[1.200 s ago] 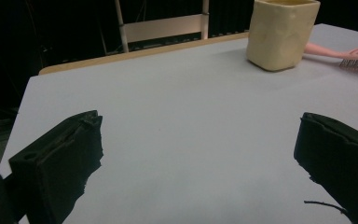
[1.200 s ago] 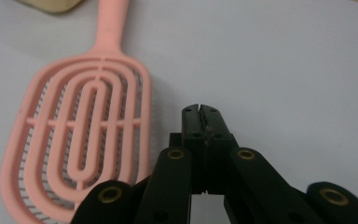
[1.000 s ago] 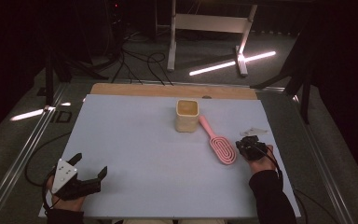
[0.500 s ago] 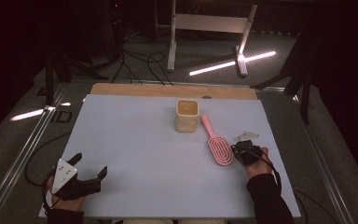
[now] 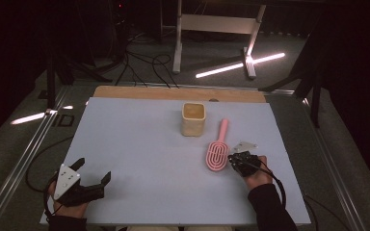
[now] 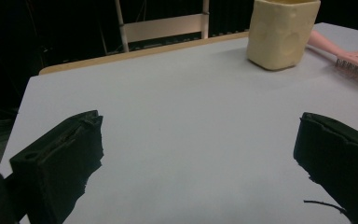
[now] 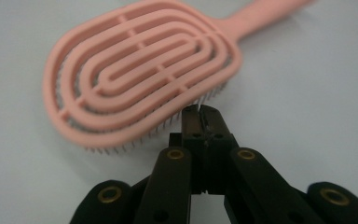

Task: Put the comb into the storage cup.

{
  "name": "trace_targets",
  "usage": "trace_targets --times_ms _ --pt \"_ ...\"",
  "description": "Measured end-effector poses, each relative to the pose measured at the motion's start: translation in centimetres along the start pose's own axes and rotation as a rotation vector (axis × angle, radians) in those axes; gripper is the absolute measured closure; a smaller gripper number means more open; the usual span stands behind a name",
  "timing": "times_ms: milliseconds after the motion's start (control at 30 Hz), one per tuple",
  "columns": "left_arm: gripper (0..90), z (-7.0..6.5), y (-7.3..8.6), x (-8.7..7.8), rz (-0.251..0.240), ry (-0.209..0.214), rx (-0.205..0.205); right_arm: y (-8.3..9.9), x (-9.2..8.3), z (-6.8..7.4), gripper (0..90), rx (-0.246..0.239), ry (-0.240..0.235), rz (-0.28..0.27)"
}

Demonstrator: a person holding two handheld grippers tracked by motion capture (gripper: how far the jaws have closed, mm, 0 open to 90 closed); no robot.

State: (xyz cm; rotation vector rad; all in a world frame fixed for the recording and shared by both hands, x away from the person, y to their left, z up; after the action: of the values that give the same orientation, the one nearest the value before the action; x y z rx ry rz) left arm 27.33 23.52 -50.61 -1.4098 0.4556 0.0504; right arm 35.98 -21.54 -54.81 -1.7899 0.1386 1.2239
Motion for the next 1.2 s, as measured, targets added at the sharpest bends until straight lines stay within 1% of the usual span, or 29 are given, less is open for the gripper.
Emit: trace_targets --times_ms 233,400,600,667,733,767,833,867,933,967,1067,1133,1200 --pt "1.7 0.0 0.0 0.0 0.003 0.001 0.003 -1.0 0.9 1.7 89.8 -0.04 -0.031 0.002" --pt "1.7 0.0 0.1 0.1 0.004 0.002 0.003 -2.3 2.0 3.2 89.7 -0.066 -0.056 -0.001" --pt "1.7 0.1 0.1 0.1 0.004 0.001 0.003 -4.1 3.5 4.8 89.6 -0.101 -0.063 0.002" --pt "1.7 0.1 0.1 0.1 0.004 0.001 0.003 -4.6 3.9 5.1 89.5 -0.116 -0.06 0.006" --pt "1.7 0.1 0.1 0.1 0.004 0.001 0.003 -4.9 4.1 5.2 89.5 -0.118 -0.057 0.005" --pt "1.7 0.1 0.1 0.1 0.004 0.001 0.003 -5.4 4.5 5.3 89.5 -0.119 -0.059 0.007" --pt "1.7 0.1 0.2 0.1 0.005 0.001 0.003 -5.5 4.7 5.4 89.5 -0.12 -0.058 0.011" --pt "1.7 0.1 0.2 0.1 0.006 0.0 0.004 -5.9 5.2 5.3 89.5 -0.114 -0.051 0.015" --pt "1.7 0.1 0.2 0.1 0.007 0.001 0.008 -6.4 5.5 5.4 89.5 -0.103 -0.064 0.013" --pt "1.7 0.1 0.2 0.1 0.009 0.001 0.01 -6.5 5.6 5.5 89.6 -0.111 -0.067 0.017" --pt "1.7 0.0 0.2 0.1 0.011 0.002 0.011 -6.7 5.9 6.0 89.5 -0.141 -0.053 0.028" --pt "1.7 0.0 0.2 0.1 0.01 0.0 0.012 -6.7 6.0 6.2 89.4 -0.147 -0.055 0.026" --pt "1.7 0.0 0.2 0.2 0.01 0.001 0.012 -6.8 6.1 6.2 88.8 -0.139 -0.061 0.017"
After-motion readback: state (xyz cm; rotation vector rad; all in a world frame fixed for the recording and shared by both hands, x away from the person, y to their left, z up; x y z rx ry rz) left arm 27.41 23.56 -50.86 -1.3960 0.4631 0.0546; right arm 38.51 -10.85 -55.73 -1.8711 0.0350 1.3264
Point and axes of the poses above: each handheld gripper's, and its own axes: x roughly forward along the jaws, y roughly out of its underside, z roughly to its left, the point moved 7 cm from there along x, roughly forward along the jaws, and after that the axes turned 9 degrees about -y, right-handed, at the moved point
